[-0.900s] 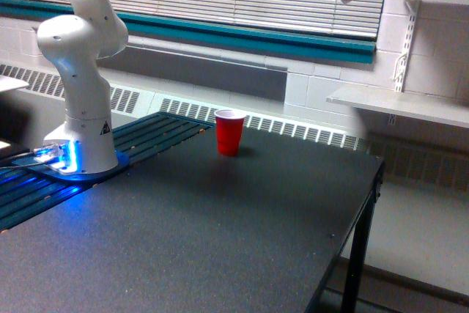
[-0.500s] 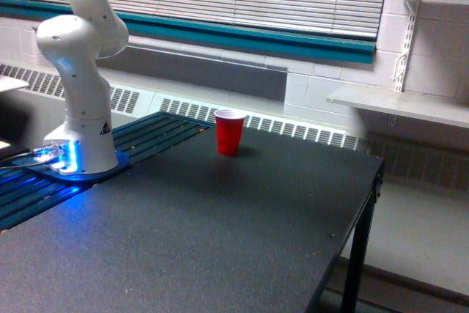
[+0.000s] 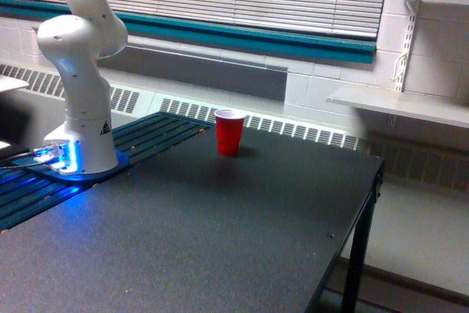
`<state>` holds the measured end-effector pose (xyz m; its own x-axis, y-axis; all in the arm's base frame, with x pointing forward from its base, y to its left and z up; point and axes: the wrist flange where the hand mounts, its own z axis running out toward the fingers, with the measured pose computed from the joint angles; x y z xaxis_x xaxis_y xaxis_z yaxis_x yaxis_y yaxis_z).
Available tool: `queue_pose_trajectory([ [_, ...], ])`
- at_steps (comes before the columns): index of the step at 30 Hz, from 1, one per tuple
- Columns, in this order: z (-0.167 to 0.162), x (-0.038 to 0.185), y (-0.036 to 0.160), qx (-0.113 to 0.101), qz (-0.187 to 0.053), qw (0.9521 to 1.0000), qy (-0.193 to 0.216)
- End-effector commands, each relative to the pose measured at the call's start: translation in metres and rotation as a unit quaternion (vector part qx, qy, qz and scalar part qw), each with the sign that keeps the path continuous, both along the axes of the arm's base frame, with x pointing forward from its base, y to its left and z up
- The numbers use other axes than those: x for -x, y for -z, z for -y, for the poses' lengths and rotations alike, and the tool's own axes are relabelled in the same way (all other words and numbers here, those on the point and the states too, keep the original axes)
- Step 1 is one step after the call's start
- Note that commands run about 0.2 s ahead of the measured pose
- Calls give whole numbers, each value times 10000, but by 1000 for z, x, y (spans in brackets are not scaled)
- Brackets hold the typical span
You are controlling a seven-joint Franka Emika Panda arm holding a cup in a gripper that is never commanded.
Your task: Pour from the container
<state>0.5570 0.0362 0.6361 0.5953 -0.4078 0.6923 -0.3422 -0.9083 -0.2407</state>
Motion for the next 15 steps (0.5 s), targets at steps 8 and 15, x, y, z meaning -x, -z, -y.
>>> queue_pose_trajectory([
  [8, -104, 35, 21, 332, -9, 9944, -1001],
  [15, -139, 64, 30, 436, -4, 9893, -1392],
])
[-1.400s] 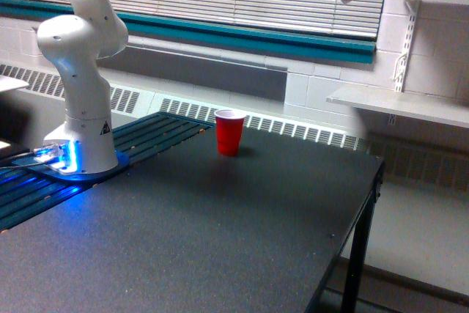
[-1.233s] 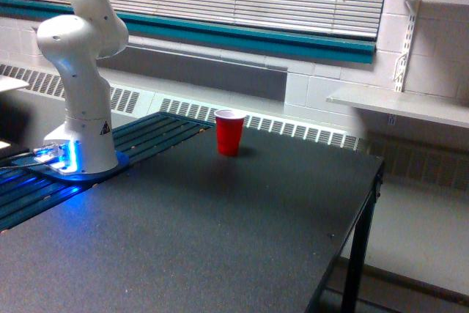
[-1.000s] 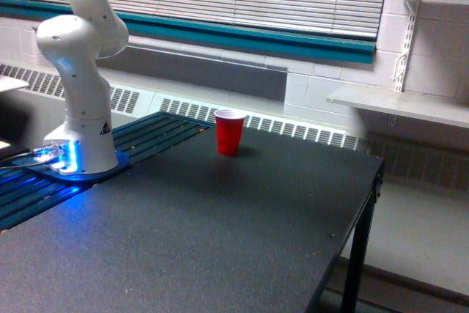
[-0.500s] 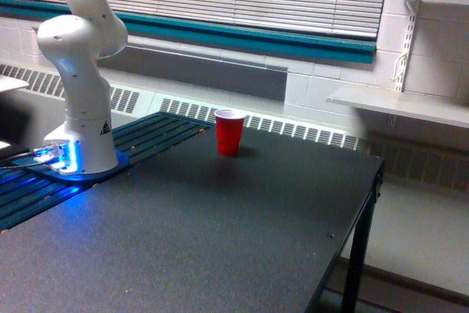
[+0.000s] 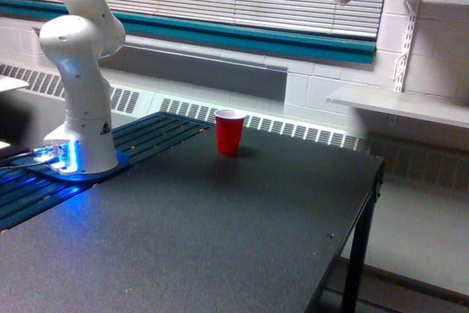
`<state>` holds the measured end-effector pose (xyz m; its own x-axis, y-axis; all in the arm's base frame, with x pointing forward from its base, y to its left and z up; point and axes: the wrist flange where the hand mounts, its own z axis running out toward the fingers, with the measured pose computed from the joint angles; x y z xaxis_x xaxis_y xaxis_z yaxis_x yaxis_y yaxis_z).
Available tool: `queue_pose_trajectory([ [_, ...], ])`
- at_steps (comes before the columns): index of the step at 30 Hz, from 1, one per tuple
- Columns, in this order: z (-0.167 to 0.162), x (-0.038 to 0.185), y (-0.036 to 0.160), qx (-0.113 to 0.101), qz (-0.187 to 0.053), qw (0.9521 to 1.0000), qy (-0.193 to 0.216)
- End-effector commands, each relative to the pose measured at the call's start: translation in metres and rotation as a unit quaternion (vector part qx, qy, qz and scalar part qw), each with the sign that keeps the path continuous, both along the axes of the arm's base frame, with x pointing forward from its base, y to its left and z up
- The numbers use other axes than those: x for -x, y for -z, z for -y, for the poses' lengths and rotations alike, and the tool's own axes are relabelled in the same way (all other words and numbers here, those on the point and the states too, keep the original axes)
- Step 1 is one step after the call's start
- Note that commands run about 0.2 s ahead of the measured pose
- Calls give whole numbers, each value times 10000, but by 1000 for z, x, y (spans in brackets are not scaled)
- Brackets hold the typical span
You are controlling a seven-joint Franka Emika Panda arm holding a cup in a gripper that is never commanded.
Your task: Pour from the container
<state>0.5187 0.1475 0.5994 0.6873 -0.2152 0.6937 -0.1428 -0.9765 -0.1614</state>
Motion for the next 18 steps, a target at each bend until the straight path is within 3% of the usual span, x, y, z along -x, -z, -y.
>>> queue_pose_trajectory([
  [1, -32, 30, -4, 51, 152, 9992, -361],
  [18, -77, 107, 58, 257, -167, 9953, -923],
])
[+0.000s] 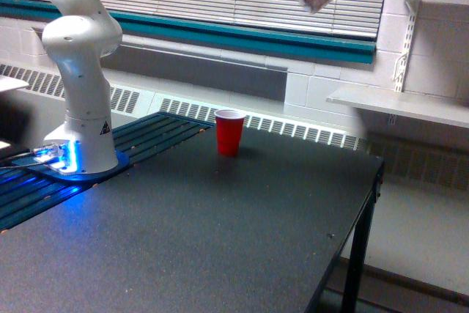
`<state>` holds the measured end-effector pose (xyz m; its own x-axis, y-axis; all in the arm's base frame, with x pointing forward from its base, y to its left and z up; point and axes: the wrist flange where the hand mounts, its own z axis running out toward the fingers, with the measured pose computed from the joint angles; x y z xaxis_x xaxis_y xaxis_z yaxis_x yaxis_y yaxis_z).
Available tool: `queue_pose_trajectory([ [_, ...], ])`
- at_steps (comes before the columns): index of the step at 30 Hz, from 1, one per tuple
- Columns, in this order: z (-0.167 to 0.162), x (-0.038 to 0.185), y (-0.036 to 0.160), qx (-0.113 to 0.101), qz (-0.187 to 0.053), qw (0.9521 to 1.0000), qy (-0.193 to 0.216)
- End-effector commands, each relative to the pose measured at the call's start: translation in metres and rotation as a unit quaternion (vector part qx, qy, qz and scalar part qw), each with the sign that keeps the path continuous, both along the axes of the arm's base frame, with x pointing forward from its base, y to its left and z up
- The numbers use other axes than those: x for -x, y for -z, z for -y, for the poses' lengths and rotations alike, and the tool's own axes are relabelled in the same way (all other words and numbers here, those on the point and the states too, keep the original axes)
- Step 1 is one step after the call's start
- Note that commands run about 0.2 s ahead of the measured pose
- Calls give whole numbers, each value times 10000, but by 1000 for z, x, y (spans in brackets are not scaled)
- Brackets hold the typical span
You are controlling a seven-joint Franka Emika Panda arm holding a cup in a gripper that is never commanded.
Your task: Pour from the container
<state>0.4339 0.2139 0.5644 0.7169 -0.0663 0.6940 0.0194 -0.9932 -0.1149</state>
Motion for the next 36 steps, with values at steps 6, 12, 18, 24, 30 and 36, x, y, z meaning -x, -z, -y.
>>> queue_pose_trajectory([
  [6, -11, 45, 52, 147, -339, 9992, -154],
  [12, -15, 68, 79, 274, -571, 9977, -257],
  [18, -11, 83, 97, 284, -727, 9967, -234],
  [24, -14, 101, 112, 350, -854, 9954, -265],
  [30, -20, 118, 119, 335, -930, 9947, -287],
  [36, -26, 136, 128, 422, -1044, 9930, -354],
])
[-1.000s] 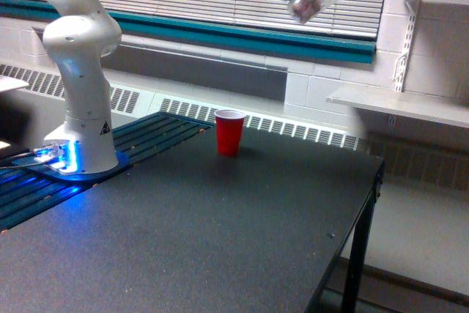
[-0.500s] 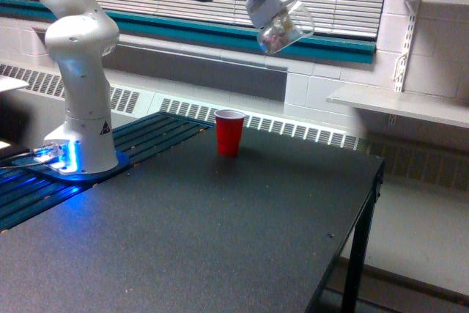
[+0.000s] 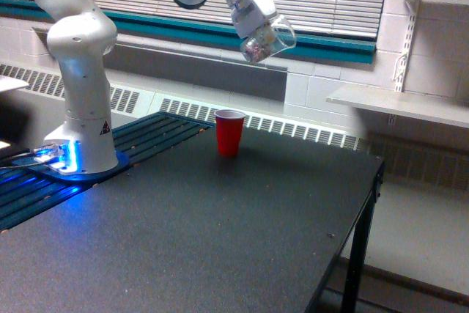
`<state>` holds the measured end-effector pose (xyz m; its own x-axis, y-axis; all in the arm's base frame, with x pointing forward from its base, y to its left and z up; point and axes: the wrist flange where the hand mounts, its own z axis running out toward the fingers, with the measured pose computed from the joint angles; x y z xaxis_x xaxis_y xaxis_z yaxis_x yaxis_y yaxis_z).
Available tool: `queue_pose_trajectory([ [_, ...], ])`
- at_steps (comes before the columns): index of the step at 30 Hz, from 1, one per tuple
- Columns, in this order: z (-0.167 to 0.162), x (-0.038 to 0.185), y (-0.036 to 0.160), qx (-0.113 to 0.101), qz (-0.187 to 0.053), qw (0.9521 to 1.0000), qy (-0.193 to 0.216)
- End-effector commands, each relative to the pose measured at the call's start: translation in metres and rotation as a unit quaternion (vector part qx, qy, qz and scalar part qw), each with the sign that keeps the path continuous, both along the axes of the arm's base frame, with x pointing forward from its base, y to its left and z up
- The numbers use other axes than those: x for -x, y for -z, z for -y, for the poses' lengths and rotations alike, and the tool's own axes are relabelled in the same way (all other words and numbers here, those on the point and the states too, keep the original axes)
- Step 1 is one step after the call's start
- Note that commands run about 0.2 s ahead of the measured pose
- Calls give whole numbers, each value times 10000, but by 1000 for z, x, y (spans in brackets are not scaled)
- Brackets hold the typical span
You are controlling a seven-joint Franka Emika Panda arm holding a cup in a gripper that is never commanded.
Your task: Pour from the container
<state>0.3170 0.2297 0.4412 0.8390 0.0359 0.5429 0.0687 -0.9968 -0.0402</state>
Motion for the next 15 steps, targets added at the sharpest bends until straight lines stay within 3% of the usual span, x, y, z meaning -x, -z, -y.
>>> queue_pose_trajectory([
  [1, -11, 23, 7, -5, -100, 9999, -32],
  [15, 3, 58, 41, 87, -495, 9987, 93],
])
